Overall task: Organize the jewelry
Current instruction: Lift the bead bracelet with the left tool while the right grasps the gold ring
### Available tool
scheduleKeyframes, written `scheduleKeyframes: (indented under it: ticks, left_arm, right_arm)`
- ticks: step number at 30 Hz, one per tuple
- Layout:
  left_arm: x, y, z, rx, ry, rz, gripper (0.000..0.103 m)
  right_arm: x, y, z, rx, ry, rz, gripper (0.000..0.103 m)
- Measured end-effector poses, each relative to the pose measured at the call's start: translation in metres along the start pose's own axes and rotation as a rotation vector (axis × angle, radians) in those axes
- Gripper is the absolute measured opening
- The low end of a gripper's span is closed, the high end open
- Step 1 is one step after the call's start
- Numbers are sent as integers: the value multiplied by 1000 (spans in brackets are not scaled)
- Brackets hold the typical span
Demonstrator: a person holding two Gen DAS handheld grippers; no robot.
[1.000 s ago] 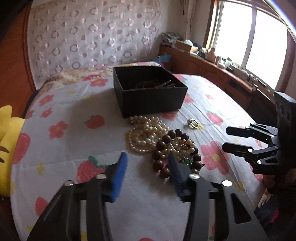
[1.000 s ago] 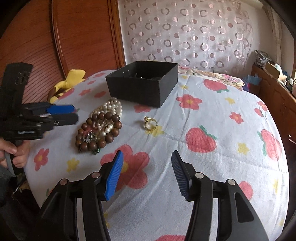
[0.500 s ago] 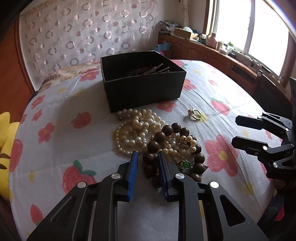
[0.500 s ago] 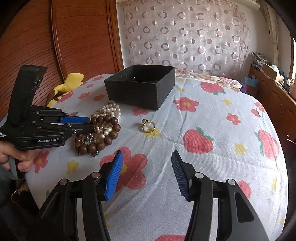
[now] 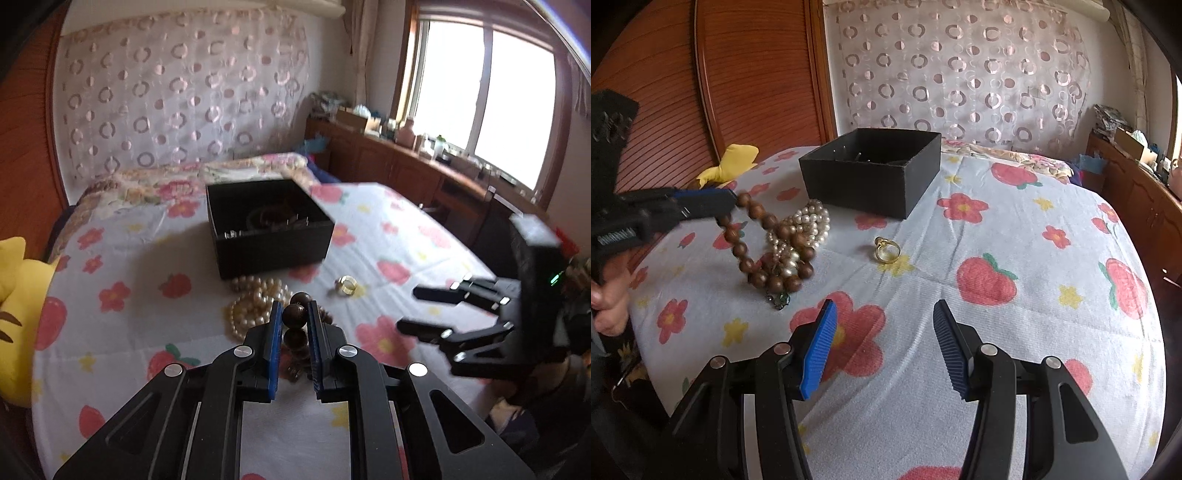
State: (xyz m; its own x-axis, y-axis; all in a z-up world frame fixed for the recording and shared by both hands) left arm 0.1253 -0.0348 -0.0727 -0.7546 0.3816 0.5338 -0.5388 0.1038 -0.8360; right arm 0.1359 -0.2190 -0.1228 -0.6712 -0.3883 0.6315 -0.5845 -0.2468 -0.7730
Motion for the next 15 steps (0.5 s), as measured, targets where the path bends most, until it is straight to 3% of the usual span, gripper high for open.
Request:
scheduleKeyframes:
  ticks: [15]
  left_arm:
    - [47,-18,-18,32,-34,123,12]
  right_arm:
    - [-24,-29,-7,134,9,-70,56]
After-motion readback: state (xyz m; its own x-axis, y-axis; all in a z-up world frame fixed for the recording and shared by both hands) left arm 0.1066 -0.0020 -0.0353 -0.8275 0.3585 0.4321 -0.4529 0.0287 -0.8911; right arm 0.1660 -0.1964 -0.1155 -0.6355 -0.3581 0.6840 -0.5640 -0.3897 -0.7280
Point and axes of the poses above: each gripper's, at about its wrist camera, not at the fingertips, and x roughly against the way its jaws point, z to its right, y to its underside, the point moved 6 cm from there along -x, roughly the way its jaws point, and after that the axes turned 5 degrees about z, right-handed, at the moved point
